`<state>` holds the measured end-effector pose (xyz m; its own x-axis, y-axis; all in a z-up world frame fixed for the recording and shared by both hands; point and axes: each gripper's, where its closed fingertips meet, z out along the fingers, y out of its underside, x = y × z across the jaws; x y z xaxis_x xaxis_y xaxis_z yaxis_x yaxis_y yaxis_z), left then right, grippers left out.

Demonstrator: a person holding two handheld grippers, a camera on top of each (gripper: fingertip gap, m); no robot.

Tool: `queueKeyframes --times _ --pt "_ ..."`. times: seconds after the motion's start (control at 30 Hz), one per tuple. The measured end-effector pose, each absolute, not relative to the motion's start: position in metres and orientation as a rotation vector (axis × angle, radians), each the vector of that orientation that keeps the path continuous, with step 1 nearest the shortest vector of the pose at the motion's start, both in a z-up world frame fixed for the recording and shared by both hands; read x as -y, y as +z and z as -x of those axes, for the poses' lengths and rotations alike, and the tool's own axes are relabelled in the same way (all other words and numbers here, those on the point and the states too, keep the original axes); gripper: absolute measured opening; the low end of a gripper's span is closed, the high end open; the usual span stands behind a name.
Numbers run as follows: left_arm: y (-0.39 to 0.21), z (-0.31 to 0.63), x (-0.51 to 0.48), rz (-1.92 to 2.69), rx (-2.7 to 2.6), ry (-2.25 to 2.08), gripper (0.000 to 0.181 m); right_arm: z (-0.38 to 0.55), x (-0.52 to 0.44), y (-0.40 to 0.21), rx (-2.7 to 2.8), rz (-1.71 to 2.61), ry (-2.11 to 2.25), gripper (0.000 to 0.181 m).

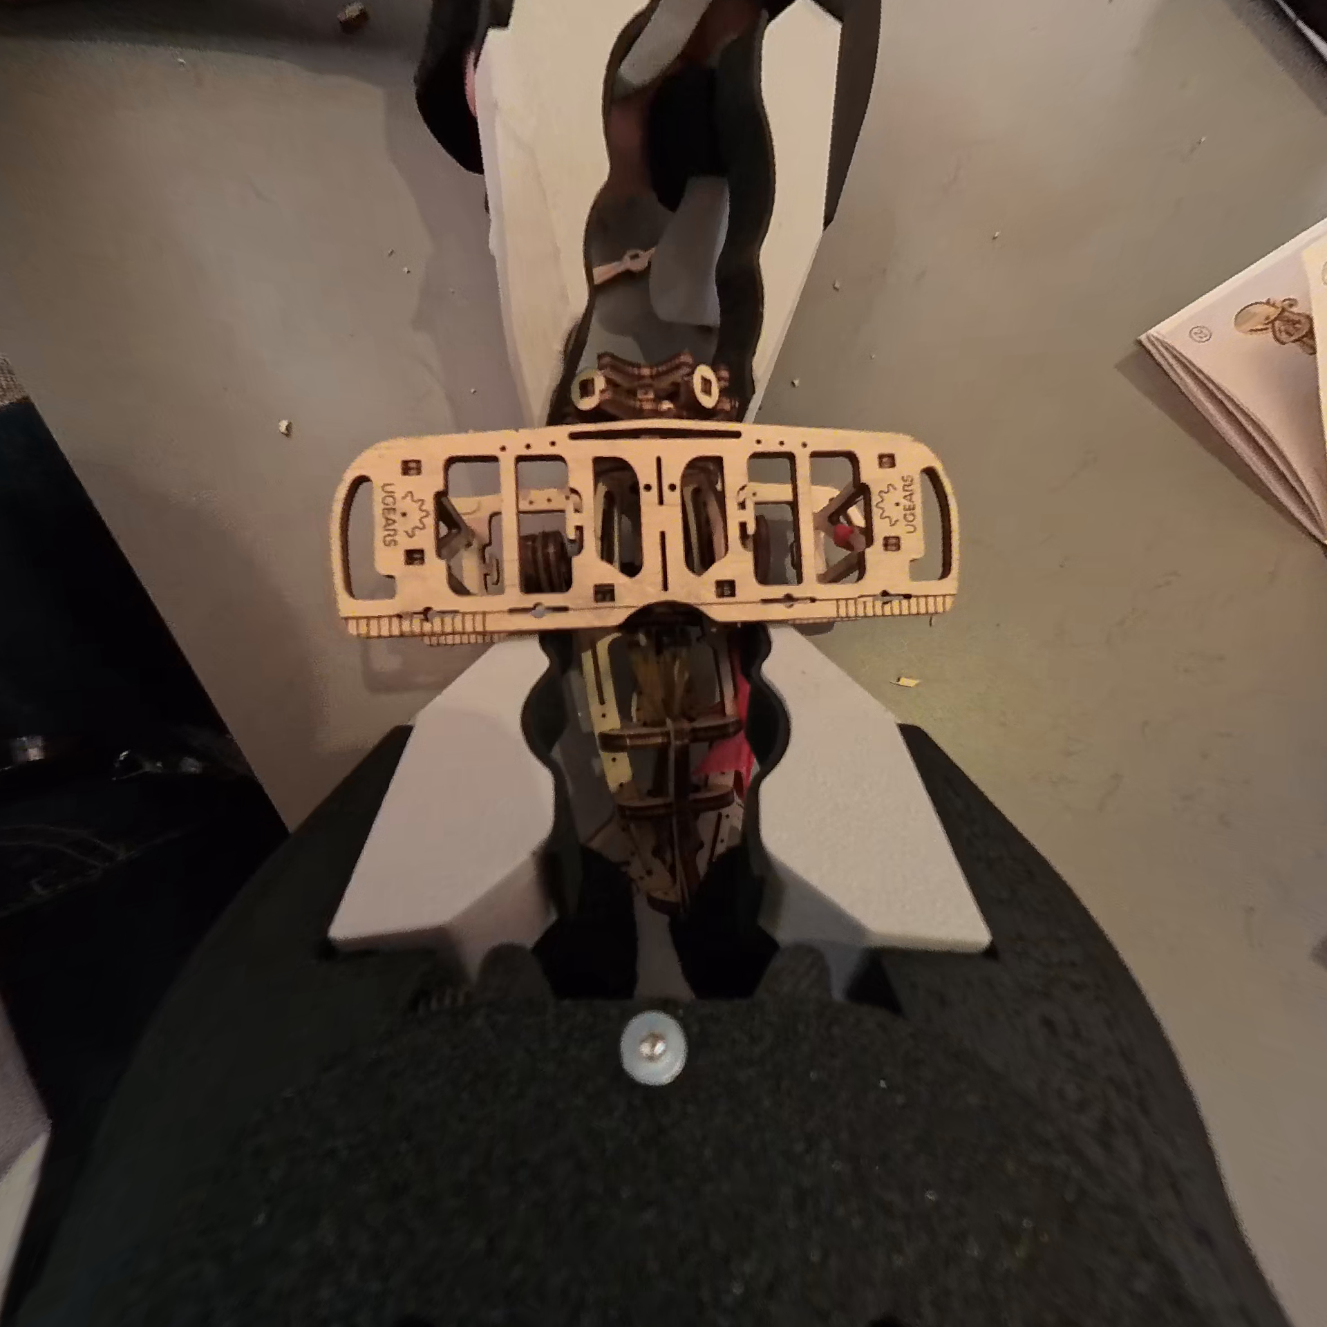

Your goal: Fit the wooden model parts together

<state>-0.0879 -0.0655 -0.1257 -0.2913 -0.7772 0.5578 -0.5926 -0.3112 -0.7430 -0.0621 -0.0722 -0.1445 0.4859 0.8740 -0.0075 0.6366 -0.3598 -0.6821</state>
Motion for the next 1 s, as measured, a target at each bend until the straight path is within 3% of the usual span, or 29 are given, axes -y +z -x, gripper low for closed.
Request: queueKeyframes --times 0.33,1.0 --pt "-0.128 0.0865 0.0702 1.752 -1.743 -1.597 0.048 0.058 0.072 -0.1451 1.197 2.013 0.396 0.055" --pt "-0.1254 0.0815 0.0695 1.741 -1.804 -1.586 0.048 0.0542 0.0722 -0.1468 1.221 2.099 0.334 0.049"
